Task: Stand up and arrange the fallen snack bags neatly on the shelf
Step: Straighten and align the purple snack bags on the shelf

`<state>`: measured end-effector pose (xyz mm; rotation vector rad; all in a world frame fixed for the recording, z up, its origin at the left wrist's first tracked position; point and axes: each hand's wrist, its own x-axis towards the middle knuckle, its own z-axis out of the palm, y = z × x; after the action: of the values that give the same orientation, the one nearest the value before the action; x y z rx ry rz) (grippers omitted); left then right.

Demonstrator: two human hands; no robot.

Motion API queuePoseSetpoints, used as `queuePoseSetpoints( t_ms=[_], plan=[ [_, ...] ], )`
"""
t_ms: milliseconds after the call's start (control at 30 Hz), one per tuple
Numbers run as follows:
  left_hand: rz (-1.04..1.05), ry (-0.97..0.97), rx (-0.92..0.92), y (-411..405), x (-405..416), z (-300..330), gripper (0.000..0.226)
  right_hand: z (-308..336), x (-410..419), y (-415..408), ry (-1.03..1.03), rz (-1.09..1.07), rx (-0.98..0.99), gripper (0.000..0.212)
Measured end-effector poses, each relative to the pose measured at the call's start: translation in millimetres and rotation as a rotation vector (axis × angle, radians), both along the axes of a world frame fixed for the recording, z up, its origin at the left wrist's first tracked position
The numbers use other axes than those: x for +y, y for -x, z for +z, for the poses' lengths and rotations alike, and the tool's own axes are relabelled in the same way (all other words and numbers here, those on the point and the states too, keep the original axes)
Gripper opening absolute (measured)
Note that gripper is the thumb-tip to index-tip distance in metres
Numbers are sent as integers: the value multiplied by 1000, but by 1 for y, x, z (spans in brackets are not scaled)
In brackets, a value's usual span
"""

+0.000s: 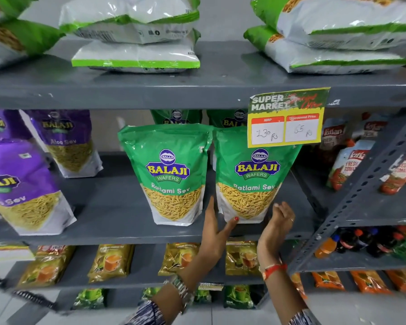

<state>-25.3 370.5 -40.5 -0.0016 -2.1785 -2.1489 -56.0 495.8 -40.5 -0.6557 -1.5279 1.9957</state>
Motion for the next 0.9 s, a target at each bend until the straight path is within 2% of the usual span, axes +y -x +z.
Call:
queuePoseSetpoints(
  t_ms=[100,167,233,333,400,500,667,833,900],
  plan=[
    [244,125,138,-32,-22,-5,38,-11,-23,-23,-65,-35,47,29],
    [394,184,236,-50,-46,-8,23,-21,-48,-38,-113,25,66,22],
    [539,236,293,-60,-83,-11,21,-28,-81,-54,-154,137,80,13],
    [792,244,288,-67,-156,-17,21,-37,-142,-73,-189,390,94,16],
    [943,173,266,-67,-211,-18,24,-38,-182,-78,-178,523,87,13],
    [1051,43,187,-67,-301,-20,37,-31,-250,-80,-176,704,70,14],
    [996,4,52,-62,-421,-10,41,-17,-366,-66,-160,878,12,30],
    [692,-23,-19,-43,-486,-5,46,0,-440,-42,-114,856,-1,62],
    [578,-78,-95,-40,-492,-7,55,0,-452,-36,-48,827,18,60]
  ],
)
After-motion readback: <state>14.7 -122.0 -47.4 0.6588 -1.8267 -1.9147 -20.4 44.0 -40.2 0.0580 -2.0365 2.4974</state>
